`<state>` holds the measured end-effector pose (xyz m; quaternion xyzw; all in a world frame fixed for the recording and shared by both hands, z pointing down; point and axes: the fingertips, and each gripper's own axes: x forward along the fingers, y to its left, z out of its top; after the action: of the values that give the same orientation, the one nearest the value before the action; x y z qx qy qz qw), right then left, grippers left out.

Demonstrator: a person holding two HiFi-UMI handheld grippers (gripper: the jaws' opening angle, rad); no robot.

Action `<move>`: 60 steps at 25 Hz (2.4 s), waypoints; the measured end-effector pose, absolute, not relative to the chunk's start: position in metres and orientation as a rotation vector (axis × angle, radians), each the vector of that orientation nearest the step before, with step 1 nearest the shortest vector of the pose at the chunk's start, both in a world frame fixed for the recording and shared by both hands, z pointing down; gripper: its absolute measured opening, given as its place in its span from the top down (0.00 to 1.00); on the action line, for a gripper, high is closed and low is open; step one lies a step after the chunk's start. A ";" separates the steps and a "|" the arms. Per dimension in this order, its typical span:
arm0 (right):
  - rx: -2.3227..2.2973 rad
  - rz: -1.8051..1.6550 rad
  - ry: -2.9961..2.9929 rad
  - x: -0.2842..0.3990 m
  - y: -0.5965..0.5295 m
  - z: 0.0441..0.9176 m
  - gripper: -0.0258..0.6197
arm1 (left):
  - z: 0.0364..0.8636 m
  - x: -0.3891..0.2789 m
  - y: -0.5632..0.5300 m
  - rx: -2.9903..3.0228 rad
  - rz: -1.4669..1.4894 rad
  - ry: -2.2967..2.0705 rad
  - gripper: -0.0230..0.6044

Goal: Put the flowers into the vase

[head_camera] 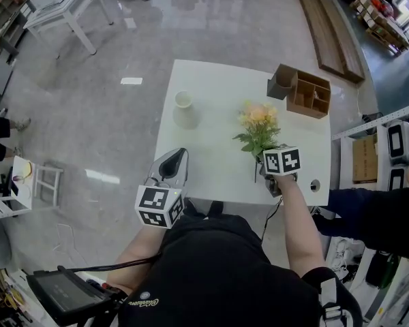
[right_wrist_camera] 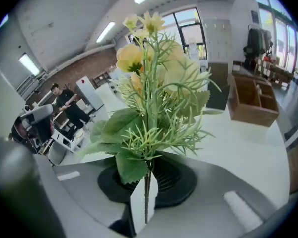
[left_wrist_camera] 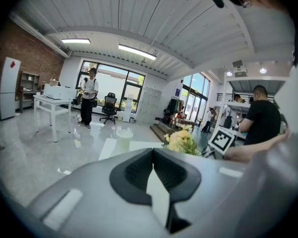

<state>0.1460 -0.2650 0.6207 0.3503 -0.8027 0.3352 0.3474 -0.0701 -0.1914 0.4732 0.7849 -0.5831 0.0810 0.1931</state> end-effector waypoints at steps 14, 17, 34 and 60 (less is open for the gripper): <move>1.364 0.167 -2.645 0.124 -0.278 0.443 0.89 | 0.451 -0.062 -0.196 2.233 0.171 -1.693 0.95; 1.364 0.176 -2.660 0.126 -0.277 0.441 0.89 | 0.449 -0.059 -0.197 2.232 0.171 -1.704 0.95; 1.441 0.186 -2.654 0.093 -0.275 0.437 0.89 | 0.436 -0.127 -0.206 2.230 0.176 -1.789 0.95; 1.616 0.037 -2.772 -0.057 -0.319 0.319 0.89 | 0.436 -0.235 -0.235 2.350 0.176 -1.590 0.95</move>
<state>-0.0567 -0.3190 0.3190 0.5033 -0.8634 0.0116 -0.0335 -0.2346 -0.2348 0.4365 0.8175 -0.5531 0.0613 0.1485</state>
